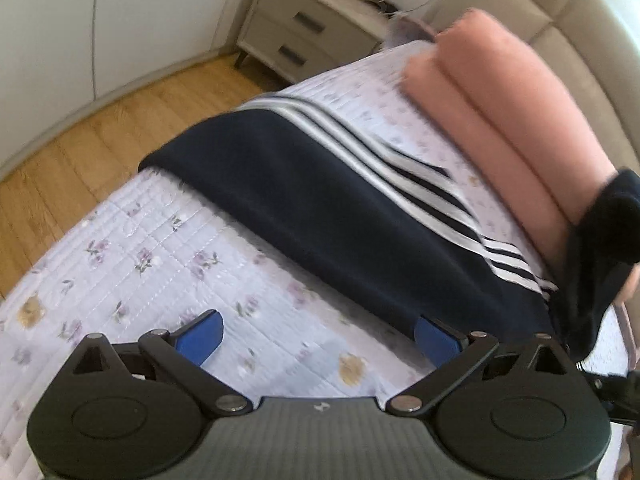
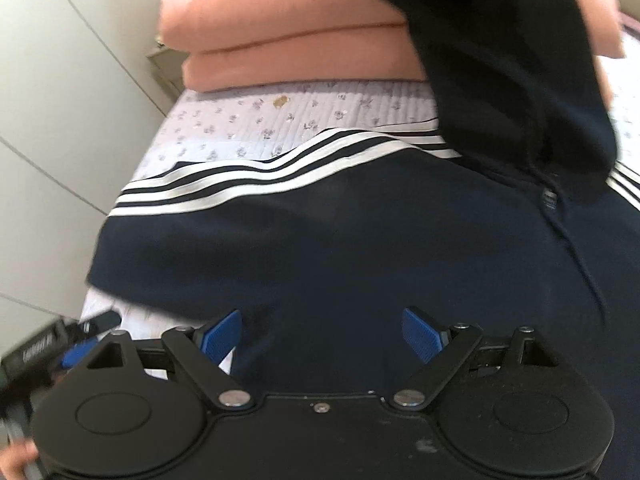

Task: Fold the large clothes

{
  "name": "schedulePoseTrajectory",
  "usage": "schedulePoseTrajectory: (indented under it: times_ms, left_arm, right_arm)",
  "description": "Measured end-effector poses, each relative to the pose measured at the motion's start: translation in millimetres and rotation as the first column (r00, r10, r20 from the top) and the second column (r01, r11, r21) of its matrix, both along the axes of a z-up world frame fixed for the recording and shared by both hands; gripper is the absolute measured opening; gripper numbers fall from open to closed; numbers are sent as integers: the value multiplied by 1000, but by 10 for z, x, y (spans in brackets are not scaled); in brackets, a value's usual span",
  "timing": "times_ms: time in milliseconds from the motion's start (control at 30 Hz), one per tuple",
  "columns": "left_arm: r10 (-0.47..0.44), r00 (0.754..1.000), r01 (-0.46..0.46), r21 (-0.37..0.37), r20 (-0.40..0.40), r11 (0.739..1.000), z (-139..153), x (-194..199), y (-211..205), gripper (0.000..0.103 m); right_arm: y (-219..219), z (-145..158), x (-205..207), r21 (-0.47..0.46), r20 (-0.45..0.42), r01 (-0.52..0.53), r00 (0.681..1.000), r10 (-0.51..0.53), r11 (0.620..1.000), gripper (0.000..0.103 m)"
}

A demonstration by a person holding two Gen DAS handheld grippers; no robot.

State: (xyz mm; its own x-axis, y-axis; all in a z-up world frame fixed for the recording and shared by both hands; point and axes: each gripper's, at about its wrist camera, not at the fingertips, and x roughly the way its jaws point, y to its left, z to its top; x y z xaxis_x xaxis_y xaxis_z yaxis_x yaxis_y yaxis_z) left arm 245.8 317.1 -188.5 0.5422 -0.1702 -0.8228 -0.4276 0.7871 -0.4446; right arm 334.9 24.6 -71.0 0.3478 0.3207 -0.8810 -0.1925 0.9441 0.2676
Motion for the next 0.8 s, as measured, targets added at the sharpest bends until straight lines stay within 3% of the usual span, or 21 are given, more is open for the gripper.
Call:
schedulePoseTrajectory:
  times_ms: [100, 267, 400, 600, 633, 667, 700, 733, 800]
  left_arm:
    - [60, 995, -58, -29, 77, 998, -87, 53, 132, 103]
    - [72, 992, -70, -28, 107, 997, -180, 249, 226, 103]
    - [180, 957, -160, -104, 226, 982, -282, 257, 347, 103]
    - [227, 912, -191, -136, 340, 972, -380, 357, 459, 99]
    - [255, 900, -219, -140, 354, 966, -385, 351, 476, 76]
    - [270, 898, -245, -115, 347, 963, -386, 355, 488, 26]
    - [281, 906, -274, -65, 316, 959, -390, 389, 504, 10]
    - [280, 907, -269, -80, 315, 960, -434, 407, 548, 11]
    - [311, 885, -281, -136, 347, 950, -460, 365, 606, 10]
  right_arm:
    - [182, -153, 256, -24, 24, 35, 999, -35, 999, 103]
    - [349, -373, 647, -18, 66, 108, 992, -106, 994, 103]
    - [426, -565, 925, -53, 64, 172, 984, -169, 984, 103]
    - [559, -668, 960, -162, 124, 81, 990, -61, 984, 103]
    - [563, -668, 902, -163, 122, 76, 991, -56, 984, 103]
    - [575, -658, 829, -174, 103, 54, 994, -36, 983, 103]
    - [590, -641, 738, -180, 103, 21, 995, -2, 983, 103]
    - [599, -626, 632, -182, 110, -13, 993, 34, 983, 103]
    - [586, -623, 361, -202, 136, -64, 986, 92, 977, 103]
